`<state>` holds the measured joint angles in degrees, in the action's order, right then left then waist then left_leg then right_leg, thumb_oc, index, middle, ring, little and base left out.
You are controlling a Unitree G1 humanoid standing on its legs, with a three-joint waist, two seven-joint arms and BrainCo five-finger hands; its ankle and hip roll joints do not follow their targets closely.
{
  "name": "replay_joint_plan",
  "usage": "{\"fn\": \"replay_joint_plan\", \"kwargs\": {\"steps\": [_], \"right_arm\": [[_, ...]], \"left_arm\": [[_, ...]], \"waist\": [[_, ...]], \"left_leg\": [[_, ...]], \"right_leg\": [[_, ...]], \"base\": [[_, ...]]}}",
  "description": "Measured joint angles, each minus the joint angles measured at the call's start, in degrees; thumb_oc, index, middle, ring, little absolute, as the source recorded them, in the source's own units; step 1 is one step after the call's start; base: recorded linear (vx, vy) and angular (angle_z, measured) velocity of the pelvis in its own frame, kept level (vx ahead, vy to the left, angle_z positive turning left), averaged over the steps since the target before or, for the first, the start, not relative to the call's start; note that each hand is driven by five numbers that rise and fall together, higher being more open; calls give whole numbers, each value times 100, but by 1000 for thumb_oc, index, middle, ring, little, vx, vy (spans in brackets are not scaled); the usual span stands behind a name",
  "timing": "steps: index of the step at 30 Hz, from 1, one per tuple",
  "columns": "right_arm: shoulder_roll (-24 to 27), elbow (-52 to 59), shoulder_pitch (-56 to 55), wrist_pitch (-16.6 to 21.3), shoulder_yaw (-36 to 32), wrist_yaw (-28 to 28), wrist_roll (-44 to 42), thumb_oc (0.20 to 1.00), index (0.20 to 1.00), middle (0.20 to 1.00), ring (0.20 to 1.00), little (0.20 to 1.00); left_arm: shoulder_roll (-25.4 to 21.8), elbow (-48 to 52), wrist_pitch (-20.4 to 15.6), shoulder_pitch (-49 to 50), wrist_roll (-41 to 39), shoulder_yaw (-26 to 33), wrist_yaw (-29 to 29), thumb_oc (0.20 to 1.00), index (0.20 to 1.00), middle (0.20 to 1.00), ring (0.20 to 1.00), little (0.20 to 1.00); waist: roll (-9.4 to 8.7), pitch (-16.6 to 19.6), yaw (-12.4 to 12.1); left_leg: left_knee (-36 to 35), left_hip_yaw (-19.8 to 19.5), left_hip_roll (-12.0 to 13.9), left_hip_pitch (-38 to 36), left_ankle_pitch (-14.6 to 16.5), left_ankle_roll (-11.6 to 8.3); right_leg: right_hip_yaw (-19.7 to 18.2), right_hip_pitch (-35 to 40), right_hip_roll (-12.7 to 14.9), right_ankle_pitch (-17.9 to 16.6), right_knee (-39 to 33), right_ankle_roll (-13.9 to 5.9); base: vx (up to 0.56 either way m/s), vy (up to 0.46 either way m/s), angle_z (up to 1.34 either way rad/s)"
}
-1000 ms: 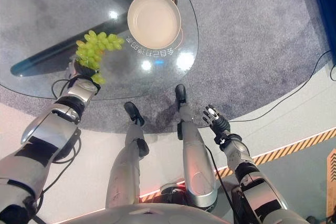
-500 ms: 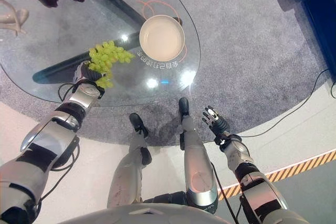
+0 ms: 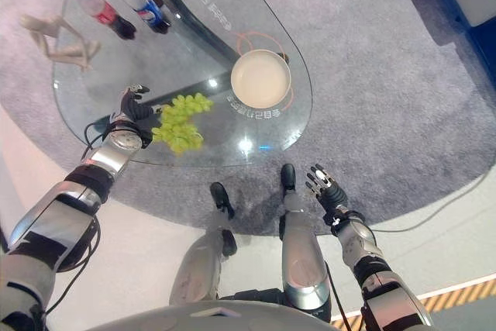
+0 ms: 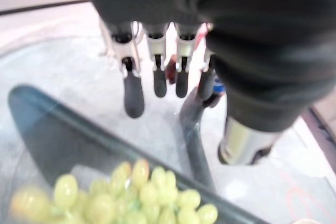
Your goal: Pick up fruits into the plate
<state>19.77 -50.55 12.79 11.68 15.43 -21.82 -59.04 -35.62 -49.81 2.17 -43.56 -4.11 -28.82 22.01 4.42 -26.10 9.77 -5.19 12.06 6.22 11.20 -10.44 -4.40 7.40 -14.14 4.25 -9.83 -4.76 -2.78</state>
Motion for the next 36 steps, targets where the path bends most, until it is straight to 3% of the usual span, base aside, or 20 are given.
{"fn": "replay_joint_plan", "kwargs": {"steps": [10, 11, 12, 13, 24, 28, 30, 36], "right_arm": [[81, 979, -366, 176, -233, 30, 0, 1000, 1000, 1000, 1000, 1000], [81, 1033, -384, 176, -235, 38, 0, 1000, 1000, 1000, 1000, 1000], [79, 1051, -396, 174, -234, 38, 1, 1000, 1000, 1000, 1000, 1000], [78, 1051, -404, 166, -234, 39, 1, 1000, 1000, 1000, 1000, 1000], [50, 610, -424, -43, -133, 65, -2, 1000, 1000, 1000, 1000, 1000], [-75, 413, -313, -111, -36, 23, -11, 1000, 1000, 1000, 1000, 1000], [-88, 385, -116, -112, 140, -5, -47, 1000, 1000, 1000, 1000, 1000], [-90, 270, 136, -94, 329, -157, -179, 1000, 1000, 1000, 1000, 1000]], "left_arm": [[-330, 739, 19, 393, 423, 179, -479, 200, 200, 200, 200, 200], [-340, 738, 23, 437, 428, 212, -505, 228, 228, 228, 228, 228], [-340, 735, 40, 471, 431, 219, -518, 793, 793, 793, 793, 793], [-340, 732, 63, 501, 432, 218, -551, 1000, 1000, 1000, 1000, 1000], [-119, -207, 405, 339, 428, 24, -540, 1000, 1000, 1000, 1000, 1000], [-60, -703, 497, -105, 428, -193, -497, 1000, 1000, 1000, 1000, 1000], [19, -1068, 528, -687, 429, -313, -383, 1000, 1000, 1000, 1000, 1000], [236, -1457, 683, -1125, 434, -611, -100, 1000, 1000, 1000, 1000, 1000]], "waist": [[-17, 441, -6], [-24, 452, -5], [-30, 456, -4], [-36, 459, -5], [-151, 419, 23], [-443, 226, 149], [-609, -199, 189], [-599, -489, 329]], "left_leg": [[3, -97, 13, -181, 42, -35], [2, -97, 12, -191, 42, -34], [2, -99, 12, -198, 42, -34], [1, -100, 12, -199, 42, -35], [9, -11, 7, 166, 3, -5], [11, 87, 2, 271, -7, 4], [12, 195, -23, 379, -55, 34], [87, 281, -3, 664, -62, 35]], "right_leg": [[112, 258, -12, 4, -44, -1], [111, 267, -11, 4, -44, -2], [112, 275, -10, 5, -44, -3], [112, 276, -11, 11, -44, -12], [-15, -226, -17, 20, 96, -29], [-107, -436, -16, 23, 190, -29], [-228, -663, 2, 20, 319, -30], [-350, -1083, -15, 5, 520, -4]], "base": [[74, -4, 5], [64, -9, 1], [49, -2, 0], [0, 0, 0], [-19, -16, -4], [-56, -40, -13], [-117, -52, -19], [-46, -43, -12]]}}
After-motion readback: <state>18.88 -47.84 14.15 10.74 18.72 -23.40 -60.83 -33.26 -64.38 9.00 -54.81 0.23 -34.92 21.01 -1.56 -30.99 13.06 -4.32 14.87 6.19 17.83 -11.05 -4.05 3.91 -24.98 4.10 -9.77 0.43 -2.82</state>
